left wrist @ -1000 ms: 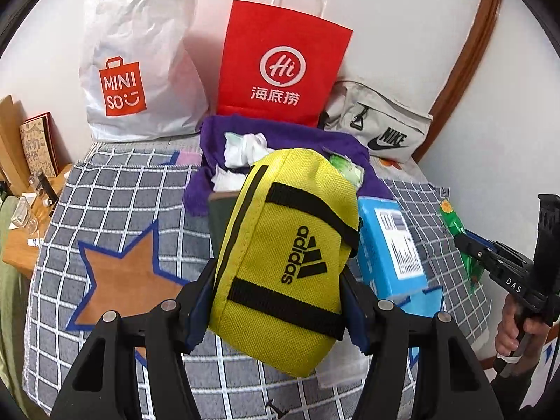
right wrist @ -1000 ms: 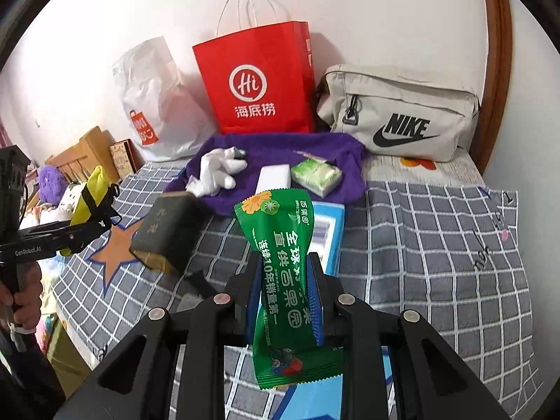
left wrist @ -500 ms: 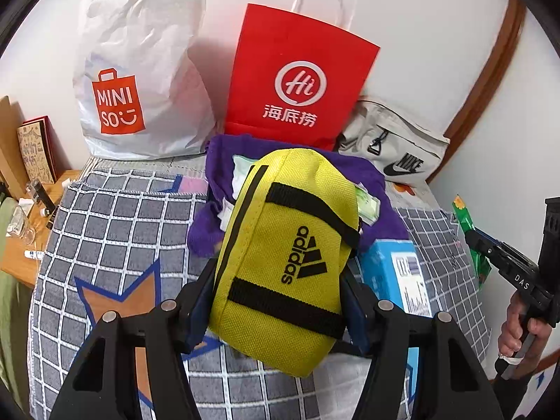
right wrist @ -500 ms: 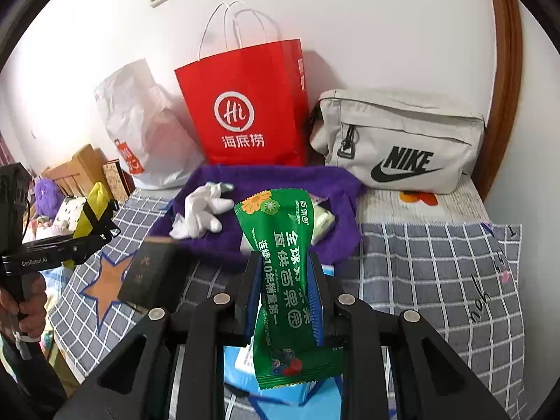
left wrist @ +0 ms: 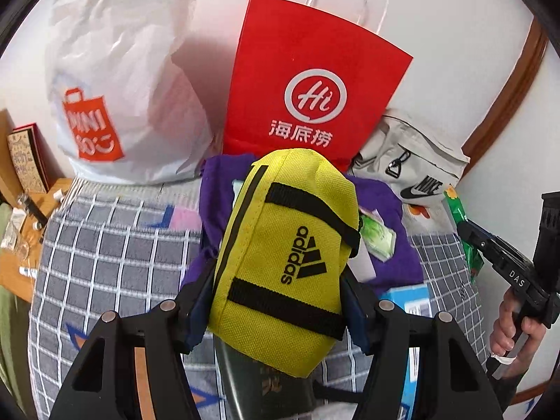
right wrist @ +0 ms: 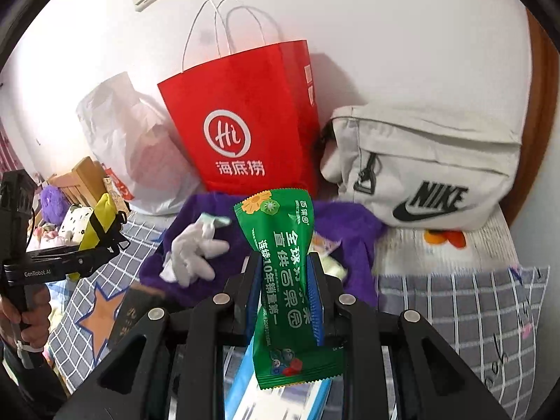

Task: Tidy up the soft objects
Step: 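Carry adidas bag and green packet onto the purple towel and release both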

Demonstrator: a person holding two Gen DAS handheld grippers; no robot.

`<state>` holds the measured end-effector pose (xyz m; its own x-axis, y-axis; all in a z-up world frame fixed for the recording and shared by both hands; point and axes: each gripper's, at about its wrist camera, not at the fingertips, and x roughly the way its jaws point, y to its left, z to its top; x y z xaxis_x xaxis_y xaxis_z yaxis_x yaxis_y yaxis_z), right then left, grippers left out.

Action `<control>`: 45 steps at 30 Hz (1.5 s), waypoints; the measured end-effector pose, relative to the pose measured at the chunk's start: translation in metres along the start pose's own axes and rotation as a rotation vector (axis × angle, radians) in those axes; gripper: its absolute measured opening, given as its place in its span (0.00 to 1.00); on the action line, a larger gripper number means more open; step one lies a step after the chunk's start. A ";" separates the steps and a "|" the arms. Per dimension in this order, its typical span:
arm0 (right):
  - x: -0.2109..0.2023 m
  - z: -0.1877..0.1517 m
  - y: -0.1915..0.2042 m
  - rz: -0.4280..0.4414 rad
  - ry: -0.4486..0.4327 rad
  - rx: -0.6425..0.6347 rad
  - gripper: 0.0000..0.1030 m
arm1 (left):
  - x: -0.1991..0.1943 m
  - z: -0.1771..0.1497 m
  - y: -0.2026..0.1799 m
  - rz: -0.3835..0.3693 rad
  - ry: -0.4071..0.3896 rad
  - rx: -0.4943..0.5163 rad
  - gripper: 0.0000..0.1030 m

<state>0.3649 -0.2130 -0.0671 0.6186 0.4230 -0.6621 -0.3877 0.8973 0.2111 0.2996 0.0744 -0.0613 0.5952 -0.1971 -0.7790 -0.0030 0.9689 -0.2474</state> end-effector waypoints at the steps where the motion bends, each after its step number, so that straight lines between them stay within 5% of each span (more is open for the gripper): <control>1: 0.005 0.005 -0.002 -0.002 0.000 -0.004 0.24 | 0.003 0.005 -0.001 0.002 0.000 0.005 0.60; 16: 0.092 0.013 -0.029 0.079 0.142 0.013 0.25 | 0.077 0.047 -0.002 -0.012 0.065 -0.032 0.61; 39: 0.151 -0.004 -0.035 0.077 0.281 0.009 0.31 | 0.139 0.045 0.021 -0.042 0.165 -0.072 0.68; 42: 0.151 -0.005 -0.035 0.097 0.282 0.010 0.38 | 0.142 0.045 0.021 -0.045 0.171 -0.074 0.71; 45: 0.148 -0.005 -0.035 0.088 0.268 0.007 0.58 | 0.144 0.045 0.021 -0.045 0.182 -0.077 0.75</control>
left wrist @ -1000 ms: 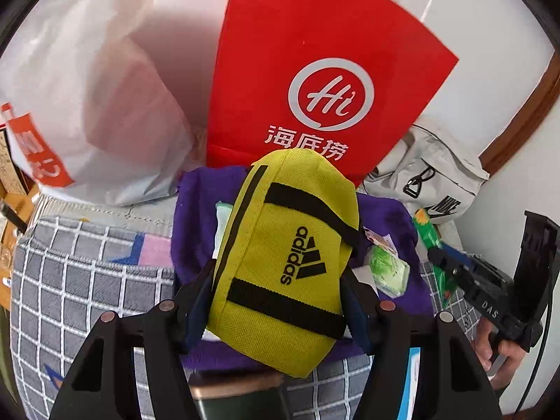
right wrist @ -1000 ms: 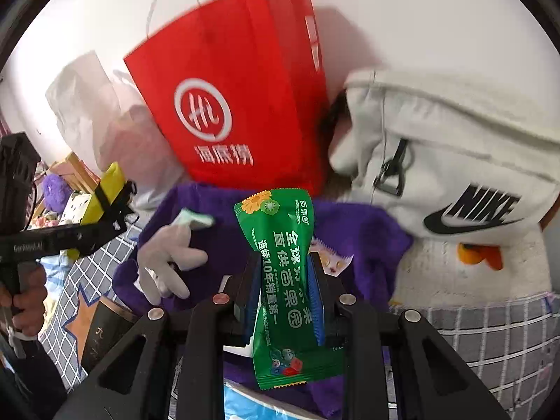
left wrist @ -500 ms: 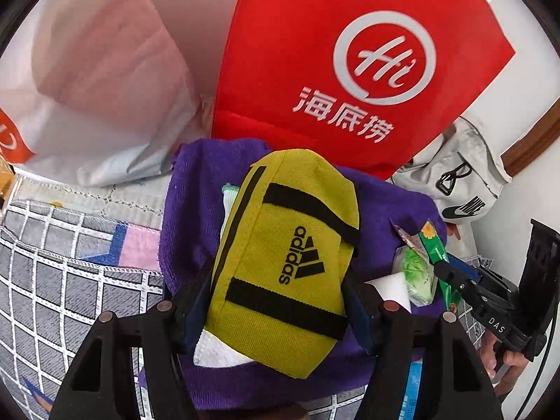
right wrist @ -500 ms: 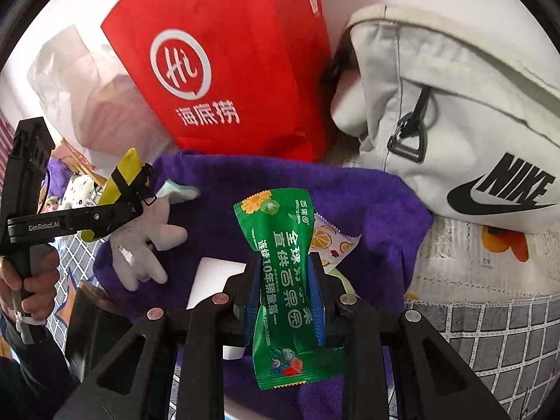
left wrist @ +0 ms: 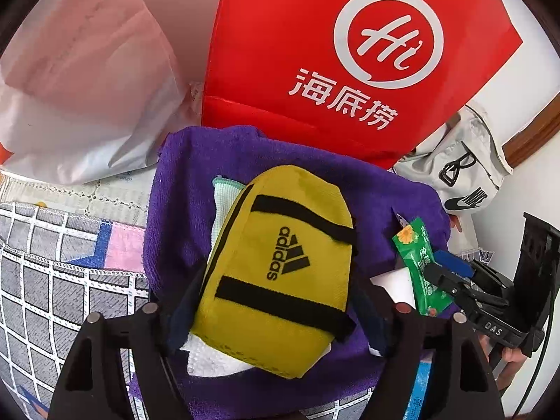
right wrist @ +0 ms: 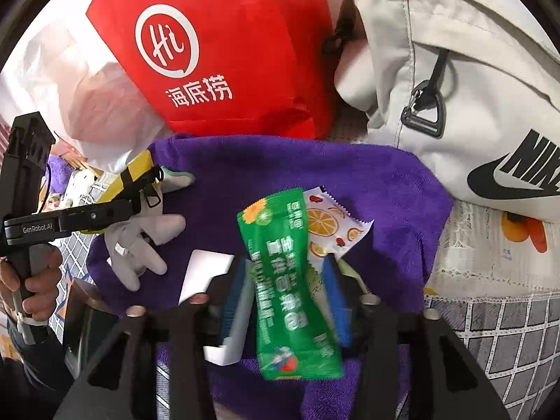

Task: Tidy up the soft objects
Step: 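Carry adidas bag and green packet onto the purple towel and release both, then withdraw both tools from the towel and move toward the mesh bag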

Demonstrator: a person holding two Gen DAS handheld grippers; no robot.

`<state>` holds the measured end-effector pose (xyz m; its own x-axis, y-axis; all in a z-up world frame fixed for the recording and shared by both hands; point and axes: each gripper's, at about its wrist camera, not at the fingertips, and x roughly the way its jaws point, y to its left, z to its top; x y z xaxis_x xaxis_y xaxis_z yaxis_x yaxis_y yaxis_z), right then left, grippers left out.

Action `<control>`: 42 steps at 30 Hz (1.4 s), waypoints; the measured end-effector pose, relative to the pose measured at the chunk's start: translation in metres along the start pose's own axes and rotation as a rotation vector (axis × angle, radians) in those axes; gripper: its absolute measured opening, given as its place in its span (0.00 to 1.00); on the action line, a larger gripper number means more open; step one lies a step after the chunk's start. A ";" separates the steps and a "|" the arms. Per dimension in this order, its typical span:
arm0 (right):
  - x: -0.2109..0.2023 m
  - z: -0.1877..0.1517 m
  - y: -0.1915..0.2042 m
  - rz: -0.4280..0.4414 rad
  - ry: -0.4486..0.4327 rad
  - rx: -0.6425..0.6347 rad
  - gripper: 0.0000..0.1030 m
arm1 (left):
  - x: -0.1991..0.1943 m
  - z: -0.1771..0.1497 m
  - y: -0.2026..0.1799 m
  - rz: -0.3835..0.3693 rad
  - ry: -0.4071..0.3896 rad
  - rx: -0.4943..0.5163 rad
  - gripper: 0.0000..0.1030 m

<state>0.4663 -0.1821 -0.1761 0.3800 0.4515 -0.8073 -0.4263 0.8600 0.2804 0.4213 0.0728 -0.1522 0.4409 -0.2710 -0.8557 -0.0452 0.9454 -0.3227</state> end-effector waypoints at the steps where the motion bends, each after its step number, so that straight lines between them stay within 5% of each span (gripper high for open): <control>1: -0.001 0.000 0.000 0.000 -0.007 0.004 0.63 | -0.001 0.000 -0.001 0.005 0.000 0.004 0.75; 21: -0.082 -0.016 0.052 -0.027 -0.136 -0.079 0.64 | -0.080 -0.030 -0.017 0.020 -0.076 0.044 0.78; 27: -0.117 -0.049 0.073 -0.021 -0.133 -0.094 0.64 | -0.108 -0.066 -0.024 0.035 -0.060 0.087 0.78; 34: -0.134 -0.115 0.088 0.013 -0.131 -0.101 0.64 | -0.125 -0.111 -0.022 -0.031 -0.094 0.066 0.78; 38: -0.144 -0.150 0.100 0.042 -0.123 -0.126 0.51 | -0.131 -0.138 -0.019 -0.031 -0.090 0.069 0.78; 42: -0.148 -0.178 0.128 0.052 -0.119 -0.213 0.49 | -0.135 -0.162 -0.014 -0.016 -0.103 0.069 0.78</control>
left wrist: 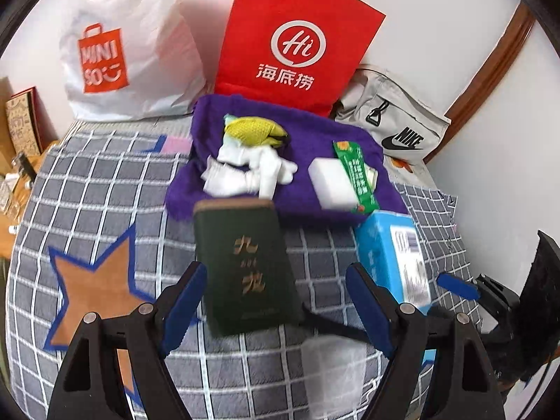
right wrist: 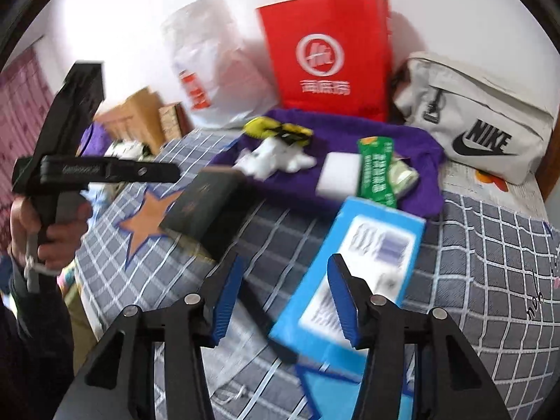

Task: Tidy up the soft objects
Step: 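Withdraw both tools from the towel and move toward the mesh bag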

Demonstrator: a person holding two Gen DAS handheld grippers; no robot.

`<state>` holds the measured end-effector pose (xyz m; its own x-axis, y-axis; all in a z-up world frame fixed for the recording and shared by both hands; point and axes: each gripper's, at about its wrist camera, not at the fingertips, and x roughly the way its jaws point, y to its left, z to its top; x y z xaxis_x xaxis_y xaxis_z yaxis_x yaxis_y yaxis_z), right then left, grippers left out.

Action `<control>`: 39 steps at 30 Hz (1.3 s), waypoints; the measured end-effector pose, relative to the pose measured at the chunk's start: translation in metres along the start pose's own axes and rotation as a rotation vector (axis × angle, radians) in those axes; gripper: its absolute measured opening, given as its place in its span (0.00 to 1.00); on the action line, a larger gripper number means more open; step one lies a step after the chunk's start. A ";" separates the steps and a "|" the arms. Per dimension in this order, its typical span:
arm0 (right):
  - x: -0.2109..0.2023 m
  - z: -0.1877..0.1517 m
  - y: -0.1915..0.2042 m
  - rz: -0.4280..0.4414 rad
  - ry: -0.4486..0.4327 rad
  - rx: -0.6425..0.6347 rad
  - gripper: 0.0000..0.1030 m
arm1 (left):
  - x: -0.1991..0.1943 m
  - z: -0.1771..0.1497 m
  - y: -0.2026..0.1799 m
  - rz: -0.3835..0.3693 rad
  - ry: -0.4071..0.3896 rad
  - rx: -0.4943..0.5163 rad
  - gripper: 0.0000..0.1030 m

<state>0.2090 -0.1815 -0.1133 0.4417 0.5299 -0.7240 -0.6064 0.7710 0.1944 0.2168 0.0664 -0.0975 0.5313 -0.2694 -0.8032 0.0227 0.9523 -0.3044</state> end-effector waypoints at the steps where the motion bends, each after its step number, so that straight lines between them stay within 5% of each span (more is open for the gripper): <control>1: 0.002 -0.003 0.006 0.011 0.006 -0.014 0.46 | 0.000 -0.007 0.002 -0.003 0.001 -0.008 0.78; 5: 0.023 -0.010 0.032 -0.007 0.071 -0.080 0.31 | 0.001 -0.027 0.011 -0.012 0.010 -0.021 0.78; 16: 0.087 -0.016 0.056 -0.131 0.233 -0.197 0.30 | 0.001 -0.061 0.050 0.044 -0.018 -0.066 0.78; 32: 0.133 -0.013 0.058 -0.174 0.325 -0.155 0.29 | -0.004 -0.077 0.084 -0.028 -0.051 -0.133 0.78; 37: 0.130 -0.009 0.051 -0.175 0.311 -0.140 0.04 | -0.007 -0.078 0.088 -0.033 -0.054 -0.142 0.78; 39: 0.121 -0.003 0.049 -0.137 0.289 -0.103 0.03 | -0.008 -0.078 0.089 -0.031 -0.054 -0.144 0.78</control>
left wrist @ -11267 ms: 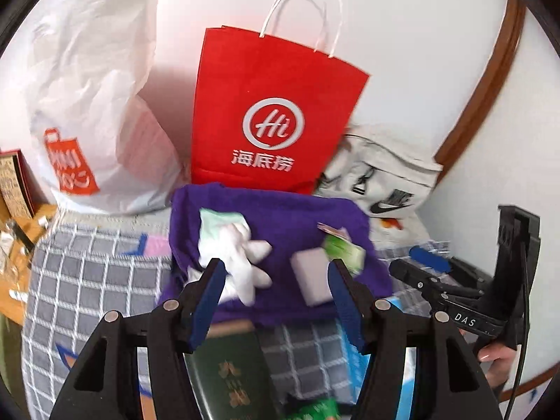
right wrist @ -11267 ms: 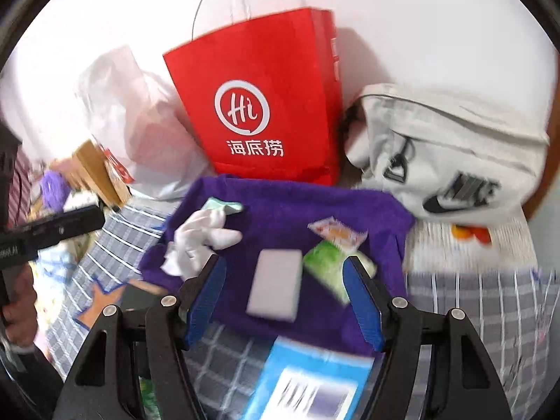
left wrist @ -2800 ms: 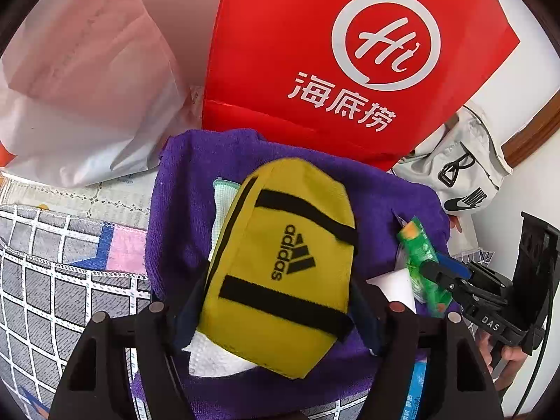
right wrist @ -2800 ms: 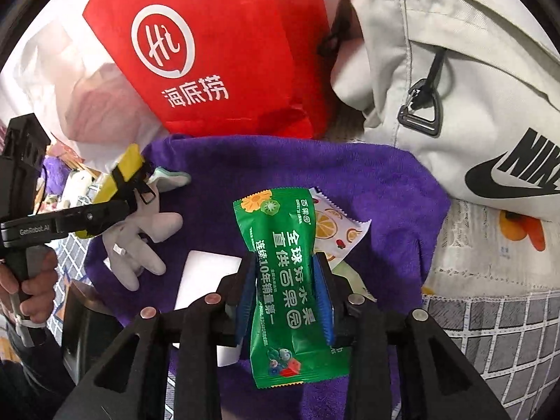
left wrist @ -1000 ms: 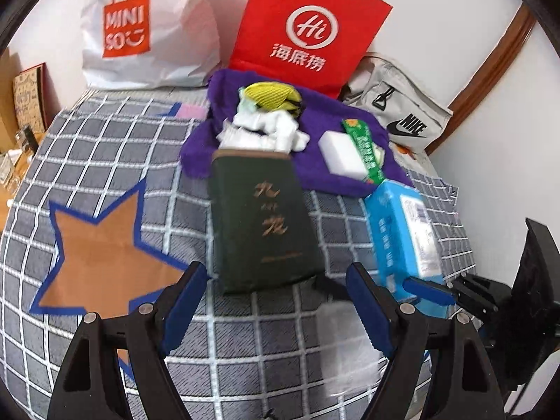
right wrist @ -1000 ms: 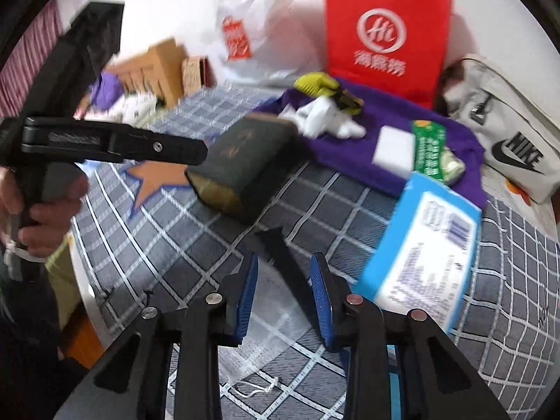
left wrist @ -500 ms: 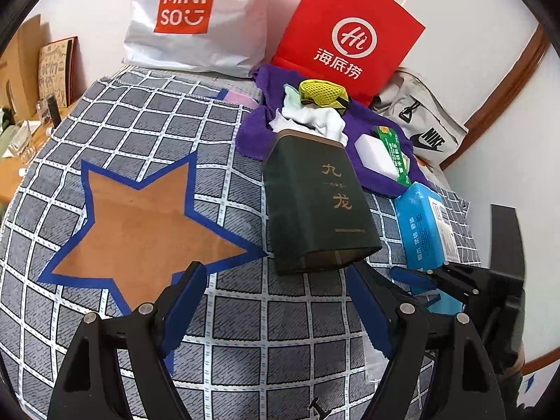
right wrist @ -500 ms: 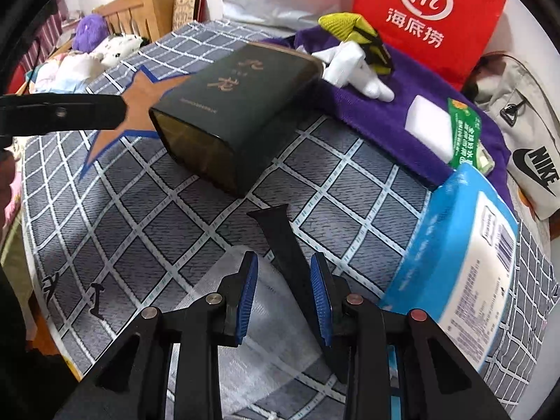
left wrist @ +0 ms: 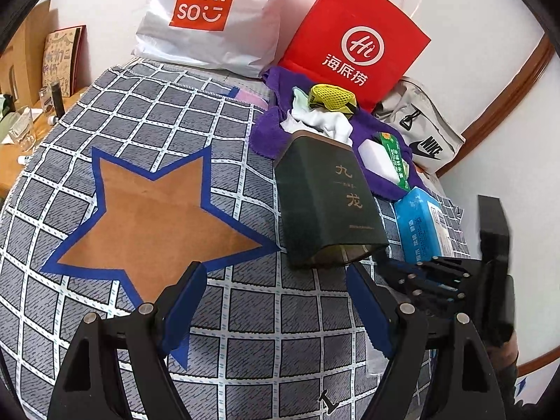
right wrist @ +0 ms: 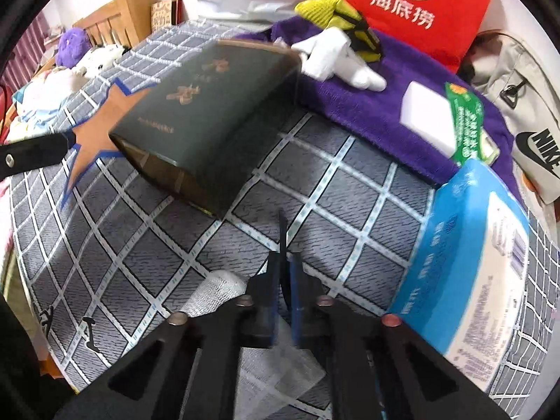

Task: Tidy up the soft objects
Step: 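Withdraw both tools from the towel and move toward the mesh bag, then grasp the white mesh bag on the bed with the left tool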

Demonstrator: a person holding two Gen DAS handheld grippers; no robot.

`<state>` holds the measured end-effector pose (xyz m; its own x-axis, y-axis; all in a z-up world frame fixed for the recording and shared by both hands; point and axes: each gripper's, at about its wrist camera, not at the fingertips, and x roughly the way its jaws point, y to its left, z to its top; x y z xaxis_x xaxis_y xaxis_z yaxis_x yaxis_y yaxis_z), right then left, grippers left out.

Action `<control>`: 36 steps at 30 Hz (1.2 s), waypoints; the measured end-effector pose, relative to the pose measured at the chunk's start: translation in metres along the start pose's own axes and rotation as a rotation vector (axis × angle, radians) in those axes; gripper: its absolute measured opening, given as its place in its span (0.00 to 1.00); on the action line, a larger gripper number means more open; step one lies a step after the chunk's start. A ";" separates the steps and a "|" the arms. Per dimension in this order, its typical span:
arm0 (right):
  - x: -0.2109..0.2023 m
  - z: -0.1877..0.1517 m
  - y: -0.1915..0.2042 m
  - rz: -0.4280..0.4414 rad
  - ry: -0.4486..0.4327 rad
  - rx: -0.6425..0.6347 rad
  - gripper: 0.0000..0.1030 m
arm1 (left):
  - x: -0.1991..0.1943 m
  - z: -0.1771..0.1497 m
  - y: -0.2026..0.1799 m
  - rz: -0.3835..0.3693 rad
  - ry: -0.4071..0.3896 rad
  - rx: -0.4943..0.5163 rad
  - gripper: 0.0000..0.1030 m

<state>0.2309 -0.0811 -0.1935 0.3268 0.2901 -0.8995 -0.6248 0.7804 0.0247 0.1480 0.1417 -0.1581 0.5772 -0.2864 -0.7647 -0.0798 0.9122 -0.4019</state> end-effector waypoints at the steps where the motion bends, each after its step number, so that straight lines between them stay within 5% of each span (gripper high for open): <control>1: -0.005 0.000 -0.002 0.025 -0.015 0.020 0.03 | -0.001 0.000 0.000 0.001 -0.001 -0.001 0.78; 17: -0.093 -0.037 -0.027 0.038 -0.228 0.149 0.03 | -0.006 -0.031 -0.044 0.045 0.046 0.109 0.78; 32: -0.106 -0.123 -0.044 0.032 -0.255 0.234 0.03 | 0.050 -0.090 -0.101 -0.020 0.225 0.238 0.78; 36: -0.100 -0.136 -0.059 0.032 -0.246 0.291 0.03 | 0.053 -0.096 -0.117 -0.012 0.219 0.301 0.82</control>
<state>0.1385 -0.2314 -0.1648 0.4928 0.4137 -0.7655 -0.4217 0.8831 0.2058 0.1104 -0.0080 -0.2002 0.3863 -0.3240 -0.8636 0.1878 0.9443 -0.2703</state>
